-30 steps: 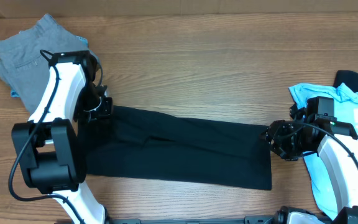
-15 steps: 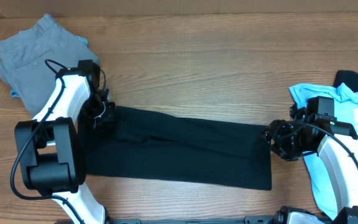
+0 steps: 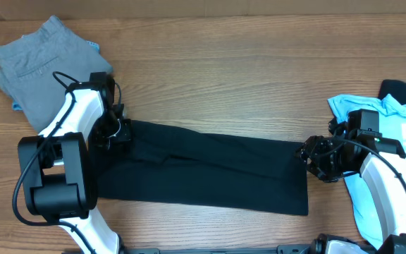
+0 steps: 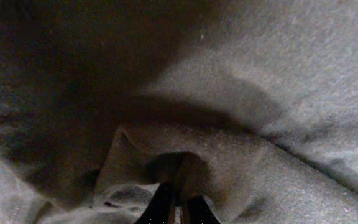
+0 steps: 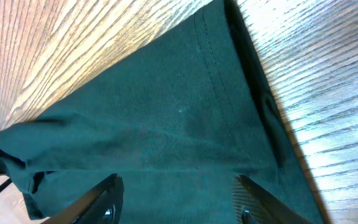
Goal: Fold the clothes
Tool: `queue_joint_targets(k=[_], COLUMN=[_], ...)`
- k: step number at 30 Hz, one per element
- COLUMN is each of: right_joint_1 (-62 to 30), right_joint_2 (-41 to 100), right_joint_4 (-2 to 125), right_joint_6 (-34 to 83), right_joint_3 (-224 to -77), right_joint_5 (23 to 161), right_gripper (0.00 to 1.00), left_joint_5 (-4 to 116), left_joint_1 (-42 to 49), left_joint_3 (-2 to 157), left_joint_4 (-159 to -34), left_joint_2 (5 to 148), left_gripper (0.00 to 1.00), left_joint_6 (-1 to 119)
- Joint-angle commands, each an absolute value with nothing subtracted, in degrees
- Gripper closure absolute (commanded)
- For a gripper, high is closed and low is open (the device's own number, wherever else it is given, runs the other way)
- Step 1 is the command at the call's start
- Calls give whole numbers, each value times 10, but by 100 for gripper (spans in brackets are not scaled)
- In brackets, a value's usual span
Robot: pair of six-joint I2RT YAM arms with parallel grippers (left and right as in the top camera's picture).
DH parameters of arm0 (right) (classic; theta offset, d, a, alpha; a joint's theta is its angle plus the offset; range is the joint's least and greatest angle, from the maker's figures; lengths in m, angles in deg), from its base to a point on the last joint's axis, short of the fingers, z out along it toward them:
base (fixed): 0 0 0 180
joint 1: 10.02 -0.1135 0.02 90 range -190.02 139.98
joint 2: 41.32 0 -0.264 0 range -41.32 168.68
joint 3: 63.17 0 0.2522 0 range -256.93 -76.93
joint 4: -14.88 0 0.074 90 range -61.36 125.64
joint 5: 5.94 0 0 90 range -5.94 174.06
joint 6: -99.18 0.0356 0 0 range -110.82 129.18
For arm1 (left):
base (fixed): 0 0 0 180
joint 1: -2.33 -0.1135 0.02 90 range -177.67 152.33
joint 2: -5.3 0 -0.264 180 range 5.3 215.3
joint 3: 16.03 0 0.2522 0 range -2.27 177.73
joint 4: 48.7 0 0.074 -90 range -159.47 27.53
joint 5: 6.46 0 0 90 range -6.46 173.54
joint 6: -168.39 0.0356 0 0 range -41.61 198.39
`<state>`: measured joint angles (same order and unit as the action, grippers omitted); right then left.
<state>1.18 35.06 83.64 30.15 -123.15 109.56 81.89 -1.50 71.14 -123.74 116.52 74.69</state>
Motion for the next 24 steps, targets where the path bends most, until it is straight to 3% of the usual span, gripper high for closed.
queue_joint_targets(k=[1, 14, 24], right_joint_1=[12, 12, 12], right_joint_2=[342, 342, 342], right_joint_4=[834, 833, 834], right_joint_6=[301, 301, 301], right_joint_3=[-1239, -1239, -1239], right_joint_5=[1098, 1098, 1096], right_gripper=[40, 40, 39], left_joint_5=[820, 772, 735], left_joint_1=[-14, -13, -8], left_joint_3=[717, 884, 886], left_joint_4=[-1255, -1462, -1514], left_joint_2=[1158, 1157, 1117], left_gripper=[96, 96, 96], left_joint_6=[736, 747, 772])
